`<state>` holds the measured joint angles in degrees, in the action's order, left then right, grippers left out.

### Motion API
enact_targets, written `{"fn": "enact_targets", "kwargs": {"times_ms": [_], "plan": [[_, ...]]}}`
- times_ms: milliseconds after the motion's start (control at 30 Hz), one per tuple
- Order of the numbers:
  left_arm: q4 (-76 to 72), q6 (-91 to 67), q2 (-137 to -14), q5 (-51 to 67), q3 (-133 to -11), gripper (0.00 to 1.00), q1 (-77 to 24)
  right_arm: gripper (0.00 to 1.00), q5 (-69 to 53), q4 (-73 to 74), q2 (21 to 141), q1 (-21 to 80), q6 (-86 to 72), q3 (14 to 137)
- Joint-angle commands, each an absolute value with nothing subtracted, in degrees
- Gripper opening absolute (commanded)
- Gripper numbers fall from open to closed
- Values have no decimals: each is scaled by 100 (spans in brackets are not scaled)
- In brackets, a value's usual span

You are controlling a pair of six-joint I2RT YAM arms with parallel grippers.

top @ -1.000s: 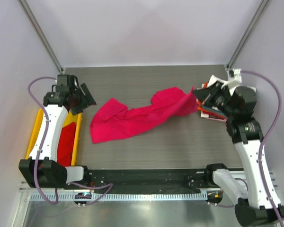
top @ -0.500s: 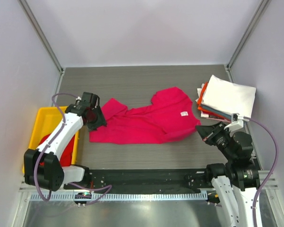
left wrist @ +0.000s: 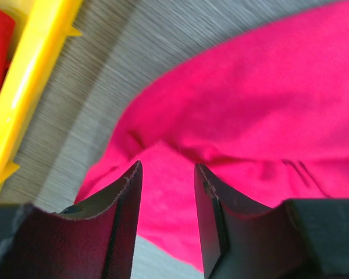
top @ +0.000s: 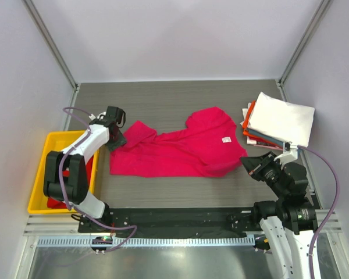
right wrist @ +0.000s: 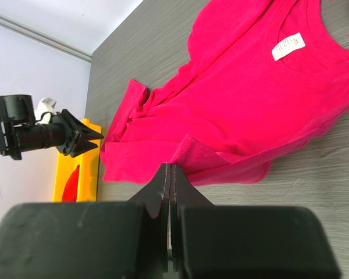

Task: Fold and stack the t-shirts
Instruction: Flatten the tshirt out

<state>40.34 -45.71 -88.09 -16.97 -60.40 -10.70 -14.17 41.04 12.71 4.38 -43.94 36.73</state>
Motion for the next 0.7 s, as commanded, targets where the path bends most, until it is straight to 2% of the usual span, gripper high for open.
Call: {"fn": "enact_targets", "kwargs": {"times_ms": [0, 333, 433, 467, 500, 667], "plan": [[3753, -4746, -9052, -2056, -6205, 41, -932, 1, -1415, 3990, 1248, 501, -4412, 3718], [3621, -4808, -9712, -2092, -6258, 34, -905, 1, -1380, 3990, 1239, 562, -4368, 3691], [3612, -4816, -9747, -2039, -6205, 19, -905, 1, -1371, 3999, 1239, 554, -4368, 3674], [3630, -4851, -9730, -2056, -6188, 8, -905, 1, -1380, 3999, 1239, 554, -4368, 3665], [3647, -4869, -9712, -2118, -6161, 3, -905, 1, -1371, 3999, 1231, 554, -4368, 3665], [3937, -4957, -9414, -2443, -6161, 0, -905, 1, -1283, 3999, 1318, 563, -4333, 3647]]}}
